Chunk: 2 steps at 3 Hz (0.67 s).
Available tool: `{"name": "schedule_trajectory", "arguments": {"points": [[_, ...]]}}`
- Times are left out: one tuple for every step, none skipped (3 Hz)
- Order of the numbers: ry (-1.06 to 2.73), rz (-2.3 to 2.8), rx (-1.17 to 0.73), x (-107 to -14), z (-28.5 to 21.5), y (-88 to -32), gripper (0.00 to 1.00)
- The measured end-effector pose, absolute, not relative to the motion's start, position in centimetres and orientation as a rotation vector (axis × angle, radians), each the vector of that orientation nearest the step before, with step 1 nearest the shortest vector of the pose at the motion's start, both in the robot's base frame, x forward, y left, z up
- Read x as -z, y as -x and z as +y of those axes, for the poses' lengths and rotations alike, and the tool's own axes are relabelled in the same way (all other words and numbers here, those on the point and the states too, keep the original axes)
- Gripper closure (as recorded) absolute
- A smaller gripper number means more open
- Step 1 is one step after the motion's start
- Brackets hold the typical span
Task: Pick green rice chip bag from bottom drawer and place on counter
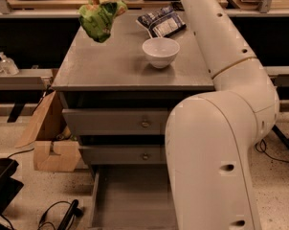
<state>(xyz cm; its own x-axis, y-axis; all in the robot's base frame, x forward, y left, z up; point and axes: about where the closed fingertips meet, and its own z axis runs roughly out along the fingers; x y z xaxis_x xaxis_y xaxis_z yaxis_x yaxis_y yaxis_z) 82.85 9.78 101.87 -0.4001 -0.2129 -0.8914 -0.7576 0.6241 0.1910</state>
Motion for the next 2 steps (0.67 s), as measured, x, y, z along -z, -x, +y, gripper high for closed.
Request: {"name": "schedule_trajectory", "arguments": {"points": [[0.774, 1.933, -0.752, -101.47, 10.23, -82.89, 0.06], [0.776, 1.934, -0.753, -101.33, 10.4, -82.9, 0.0]]}}
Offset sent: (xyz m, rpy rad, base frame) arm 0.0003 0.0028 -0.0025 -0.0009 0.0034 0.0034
